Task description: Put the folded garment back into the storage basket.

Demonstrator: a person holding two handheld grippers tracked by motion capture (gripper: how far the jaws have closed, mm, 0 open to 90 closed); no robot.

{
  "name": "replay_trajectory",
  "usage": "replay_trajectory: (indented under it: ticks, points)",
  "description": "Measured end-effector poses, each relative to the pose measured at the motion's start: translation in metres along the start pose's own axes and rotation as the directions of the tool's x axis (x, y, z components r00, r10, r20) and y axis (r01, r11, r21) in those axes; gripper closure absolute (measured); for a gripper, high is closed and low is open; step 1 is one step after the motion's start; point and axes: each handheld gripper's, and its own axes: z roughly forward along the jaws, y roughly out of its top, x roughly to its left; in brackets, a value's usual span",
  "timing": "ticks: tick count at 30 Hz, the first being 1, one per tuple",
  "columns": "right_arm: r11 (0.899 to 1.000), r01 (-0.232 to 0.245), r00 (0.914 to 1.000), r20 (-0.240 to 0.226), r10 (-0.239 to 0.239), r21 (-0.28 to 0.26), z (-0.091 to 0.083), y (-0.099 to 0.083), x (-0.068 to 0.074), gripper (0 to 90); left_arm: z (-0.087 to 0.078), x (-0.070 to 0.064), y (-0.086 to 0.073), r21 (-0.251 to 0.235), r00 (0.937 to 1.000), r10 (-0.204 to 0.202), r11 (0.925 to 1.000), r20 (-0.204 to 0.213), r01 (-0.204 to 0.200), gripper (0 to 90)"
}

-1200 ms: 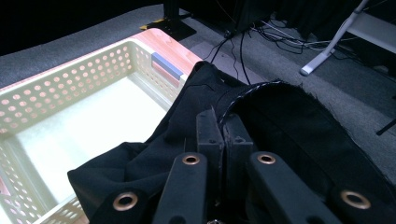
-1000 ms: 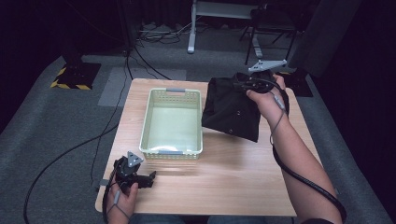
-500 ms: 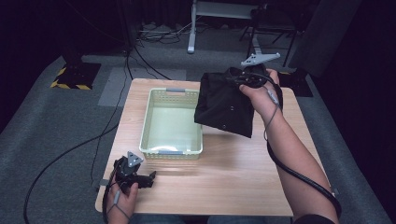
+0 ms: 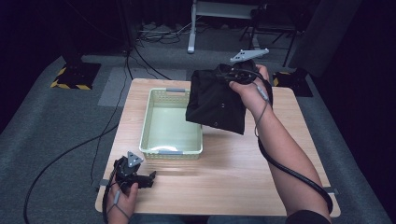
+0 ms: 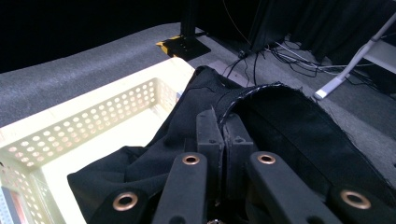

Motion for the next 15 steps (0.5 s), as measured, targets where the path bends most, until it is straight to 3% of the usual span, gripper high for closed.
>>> replay_trajectory:
  ticks: [15]
  points:
    - [1.000, 0.027, 0.9989, -0.039, -0.027, -0.011, 0.018, 0.018, 0.020, 87.8, 0.000, 0.000, 0.000, 0.000, 1.0000, 0.003, 1.0000, -0.002, -0.003, 0.3]
